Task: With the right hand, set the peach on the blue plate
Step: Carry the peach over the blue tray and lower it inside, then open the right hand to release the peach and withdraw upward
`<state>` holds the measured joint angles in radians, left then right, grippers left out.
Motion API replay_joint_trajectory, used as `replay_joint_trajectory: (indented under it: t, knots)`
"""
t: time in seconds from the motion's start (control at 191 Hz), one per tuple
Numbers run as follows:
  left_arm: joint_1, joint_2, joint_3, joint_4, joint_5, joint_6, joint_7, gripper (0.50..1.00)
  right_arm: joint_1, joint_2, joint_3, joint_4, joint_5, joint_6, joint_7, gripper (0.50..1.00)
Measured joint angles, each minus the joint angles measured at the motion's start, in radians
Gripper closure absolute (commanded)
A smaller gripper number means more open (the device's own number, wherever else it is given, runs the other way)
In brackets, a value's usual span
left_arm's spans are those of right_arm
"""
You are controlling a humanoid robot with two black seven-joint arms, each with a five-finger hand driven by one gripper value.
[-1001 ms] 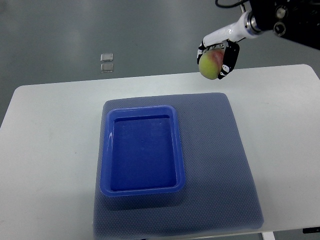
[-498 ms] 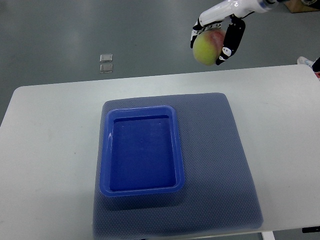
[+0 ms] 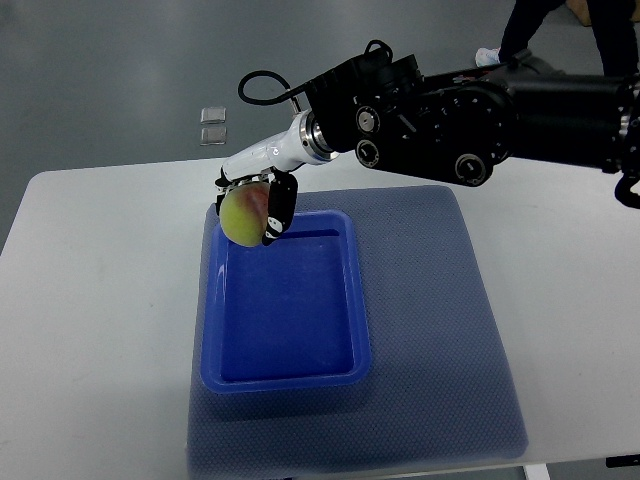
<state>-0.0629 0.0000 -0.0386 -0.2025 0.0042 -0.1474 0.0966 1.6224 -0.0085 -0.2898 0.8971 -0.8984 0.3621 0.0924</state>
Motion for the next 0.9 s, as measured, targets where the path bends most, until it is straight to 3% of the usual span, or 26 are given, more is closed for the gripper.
replay_joint_trajectory:
  t: [0.215,0.576,0.629,0.634,0.901]
  knots:
    - [0.000,0.000,-0.003,0.001,-0.001,0.000,0.000,0.500,-0.134,0.008,-0.004,-0.114,-0.024,-0.016,0.000,1.000]
    - [0.000,0.000,-0.003,0.000,-0.001,0.000,0.000,0.500,-0.202,0.009,0.003,-0.114,-0.024,-0.018,0.037,1.000]
    - [0.000,0.000,-0.003,0.000,-0.001,0.000,0.000,0.500,-0.213,0.009,0.003,-0.108,-0.024,-0.018,0.045,0.993]
    - [0.000,0.000,-0.003,0.000,-0.001,0.000,0.000,0.500,-0.214,0.009,0.003,-0.107,-0.024,-0.018,0.045,0.929]
    - [0.000,0.000,-0.001,0.001,-0.001,0.000,0.000,0.500,-0.270,0.009,0.003,-0.089,-0.033,-0.021,0.051,0.912]
